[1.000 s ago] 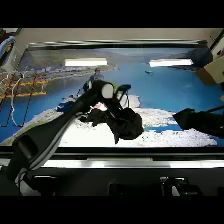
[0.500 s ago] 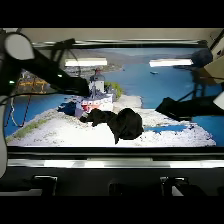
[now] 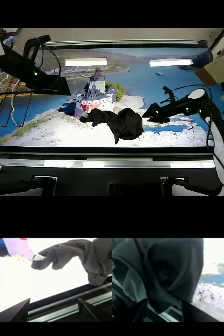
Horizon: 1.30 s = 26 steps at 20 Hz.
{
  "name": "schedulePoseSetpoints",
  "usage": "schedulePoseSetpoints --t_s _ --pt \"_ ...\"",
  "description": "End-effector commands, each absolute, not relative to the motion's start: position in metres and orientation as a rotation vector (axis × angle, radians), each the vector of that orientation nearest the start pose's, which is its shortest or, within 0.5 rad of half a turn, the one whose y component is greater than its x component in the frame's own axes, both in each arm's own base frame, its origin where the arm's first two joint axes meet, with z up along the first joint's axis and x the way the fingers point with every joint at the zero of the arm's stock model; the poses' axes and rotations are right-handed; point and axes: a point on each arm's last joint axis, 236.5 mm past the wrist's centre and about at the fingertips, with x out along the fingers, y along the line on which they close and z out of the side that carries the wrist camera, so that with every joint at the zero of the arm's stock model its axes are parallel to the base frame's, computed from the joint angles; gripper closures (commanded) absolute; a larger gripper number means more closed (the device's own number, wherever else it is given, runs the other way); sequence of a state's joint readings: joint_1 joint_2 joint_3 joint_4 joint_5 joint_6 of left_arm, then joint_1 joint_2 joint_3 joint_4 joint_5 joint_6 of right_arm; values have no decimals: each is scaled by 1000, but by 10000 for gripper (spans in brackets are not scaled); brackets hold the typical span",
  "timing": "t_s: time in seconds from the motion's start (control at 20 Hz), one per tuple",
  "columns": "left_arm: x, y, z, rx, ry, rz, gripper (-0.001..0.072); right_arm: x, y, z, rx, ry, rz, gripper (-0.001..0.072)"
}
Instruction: Fold the clothes and pants, and hang the long-sleeved shirts on hangers.
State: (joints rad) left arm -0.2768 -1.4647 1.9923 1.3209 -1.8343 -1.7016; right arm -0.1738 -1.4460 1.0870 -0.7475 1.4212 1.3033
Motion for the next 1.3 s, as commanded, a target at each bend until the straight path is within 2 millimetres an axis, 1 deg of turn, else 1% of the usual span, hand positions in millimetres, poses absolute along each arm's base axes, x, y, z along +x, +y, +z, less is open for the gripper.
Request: schedulePoseSetpoints --t_s 0.0,0.05,0.1,0.25,0.35,0.45,0.6,0.65,0.7,0.75,0.85,0.9,0.95,1.0,1.05,1.1,1.2,1.25 --pt "358 -143 182 -11 1337 -330 28 373 73 1 925 1350 510 229" --pt "360 -143 181 -14 1331 -329 28 377 74 -1 944 1344 508 229" --pt "362 -144 180 -16 1325 -329 28 378 80 -7 947 1353 512 229" --pt "369 -146 173 -58 1320 -302 28 370 107 -40 924 1462 537 228" --pt "368 -146 169 -80 1335 -283 28 370 119 -62 936 1510 526 229" --pt "368 -146 169 -91 1339 -273 28 370 131 -73 950 1534 526 230" --pt "370 -140 167 -83 1335 -243 28 367 152 -88 891 1558 527 244" --pt "370 -135 165 -80 1339 -216 28 369 155 -92 865 1550 518 352" --pt "369 -127 160 -79 1349 -172 28 373 156 -95 852 1537 503 571" --pt "366 -119 154 -91 1360 -132 28 376 154 -96 854 1524 489 682" --pt "358 -94 137 -165 1366 -45 29 381 146 -92 858 1501 474 684" --pt "351 -76 123 -216 1363 8 28 382 140 -88 851 1490 469 684" --pt "343 -60 106 -270 1357 46 29 382 136 -84 838 1482 468 683" --pt "336 -50 82 -360 1346 63 29 381 133 -79 819 1474 469 683" --pt "332 -51 60 -486 1327 41 28 380 133 -73 809 1470 479 683" --pt "333 -64 40 -643 1299 -37 28 378 134 -68 806 1471 493 683" --pt "342 -90 12 -909 1221 -170 28 371 137 -60 803 1488 521 683" --pt "346 -96 -3 -979 1189 -198 28 367 139 -58 804 1501 535 683"
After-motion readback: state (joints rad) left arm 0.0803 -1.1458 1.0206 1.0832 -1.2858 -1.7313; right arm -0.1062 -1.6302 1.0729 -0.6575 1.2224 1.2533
